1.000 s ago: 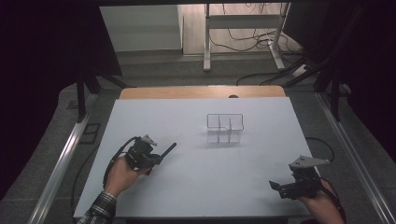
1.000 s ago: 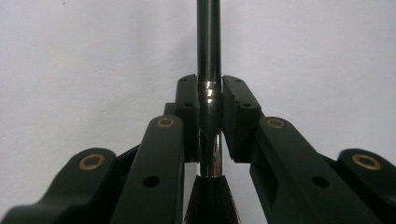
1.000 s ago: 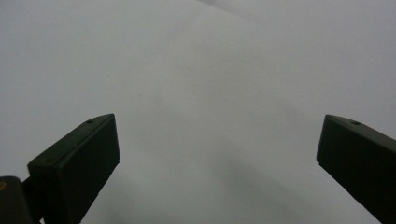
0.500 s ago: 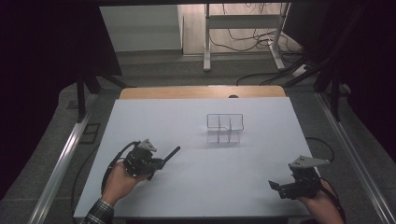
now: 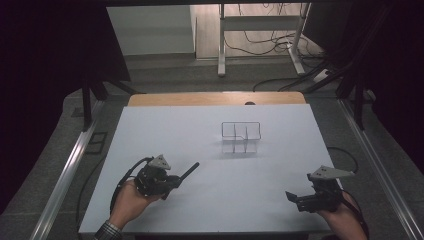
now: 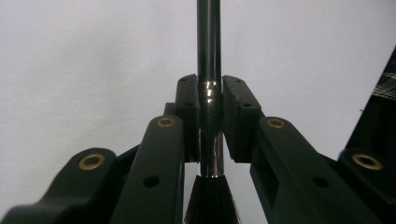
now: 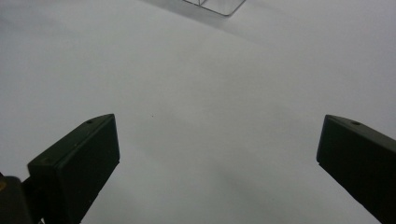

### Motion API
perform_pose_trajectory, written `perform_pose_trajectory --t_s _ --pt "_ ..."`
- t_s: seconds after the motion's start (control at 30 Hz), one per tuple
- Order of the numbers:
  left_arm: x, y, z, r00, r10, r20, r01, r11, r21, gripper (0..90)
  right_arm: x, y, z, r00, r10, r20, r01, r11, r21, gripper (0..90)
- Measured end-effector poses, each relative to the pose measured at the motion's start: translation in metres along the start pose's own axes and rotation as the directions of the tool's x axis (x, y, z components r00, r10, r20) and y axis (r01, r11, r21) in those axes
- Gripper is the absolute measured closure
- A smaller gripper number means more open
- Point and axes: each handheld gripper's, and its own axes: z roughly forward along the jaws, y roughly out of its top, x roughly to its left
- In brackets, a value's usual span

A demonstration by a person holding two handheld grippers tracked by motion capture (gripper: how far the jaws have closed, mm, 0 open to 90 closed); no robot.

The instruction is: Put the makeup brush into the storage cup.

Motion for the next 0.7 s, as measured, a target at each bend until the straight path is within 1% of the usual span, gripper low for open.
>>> perform_pose_trajectory --t_s 0.13,0.27,0.47,0.57,0.7 --pt "-0.006 -0.002 -0.001 0.9999 0.007 0.009 -0.007 1.0000 -0.007 77.6 0.004 0.002 0.001 0.9999 -0.014 0.001 0.014 1.000 -0.001 0.0" --pt "-0.011 -0.003 -0.002 0.9997 0.016 0.020 -0.015 0.9998 -0.011 77.6 0.009 0.005 0.001 0.9996 -0.026 -0.007 0.026 1.000 -0.010 0.0" --pt "-0.021 -0.004 -0.002 0.9991 0.031 0.029 -0.030 0.9995 -0.013 77.6 0.016 0.009 0.003 0.9983 -0.053 -0.023 0.053 0.999 -0.004 0.0" --pt "-0.024 -0.006 -0.003 0.9987 0.038 0.034 -0.038 0.9992 -0.007 77.6 0.020 0.010 0.004 0.9958 -0.086 -0.033 0.086 0.996 0.005 0.0" --pt "-0.027 -0.006 -0.003 0.9982 0.047 0.038 -0.047 0.9989 -0.004 77.6 0.025 0.013 0.005 0.9901 -0.130 -0.051 0.131 0.991 0.003 0.0"
